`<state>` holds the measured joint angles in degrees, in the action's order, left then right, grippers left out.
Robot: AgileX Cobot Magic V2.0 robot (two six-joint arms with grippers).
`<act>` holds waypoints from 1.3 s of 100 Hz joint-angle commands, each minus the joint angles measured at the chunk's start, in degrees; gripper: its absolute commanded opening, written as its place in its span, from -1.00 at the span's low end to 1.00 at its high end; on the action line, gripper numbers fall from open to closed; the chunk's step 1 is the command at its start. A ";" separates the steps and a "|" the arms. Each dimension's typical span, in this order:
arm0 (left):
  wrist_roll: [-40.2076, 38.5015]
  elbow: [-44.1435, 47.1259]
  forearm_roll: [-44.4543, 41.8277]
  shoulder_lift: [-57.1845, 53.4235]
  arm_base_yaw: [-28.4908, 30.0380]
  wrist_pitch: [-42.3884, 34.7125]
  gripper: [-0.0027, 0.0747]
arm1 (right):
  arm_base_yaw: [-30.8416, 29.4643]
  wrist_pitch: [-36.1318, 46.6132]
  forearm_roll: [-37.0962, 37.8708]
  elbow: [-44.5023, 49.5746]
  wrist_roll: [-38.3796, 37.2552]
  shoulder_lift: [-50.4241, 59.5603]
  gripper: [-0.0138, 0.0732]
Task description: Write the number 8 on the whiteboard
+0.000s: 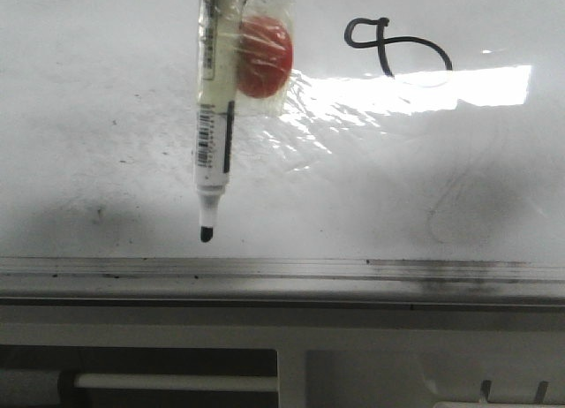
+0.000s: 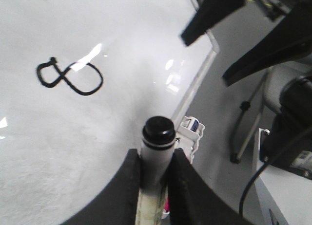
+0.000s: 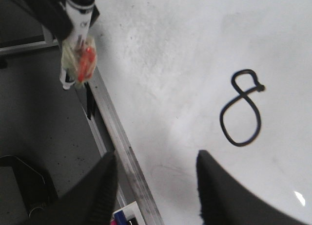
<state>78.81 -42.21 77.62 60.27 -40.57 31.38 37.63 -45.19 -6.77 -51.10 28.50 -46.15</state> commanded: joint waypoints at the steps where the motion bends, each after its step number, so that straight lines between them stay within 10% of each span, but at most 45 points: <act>1: -3.06 -1.63 3.15 -0.64 -0.43 -4.68 -0.98 | -1.98 1.79 0.25 -2.05 0.58 3.34 -0.48; 8: -5.45 -1.63 3.15 -0.59 -0.43 -8.86 -0.98 | -2.85 2.02 0.31 -2.05 0.58 5.49 -0.84; 130: -11.36 -11.02 7.38 17.07 -0.43 -29.42 -0.90 | -3.13 4.12 0.46 -2.05 -10.08 8.76 -0.83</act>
<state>67.49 -51.63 84.29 77.47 -41.26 7.83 34.84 -45.26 -6.51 -51.13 18.42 -37.41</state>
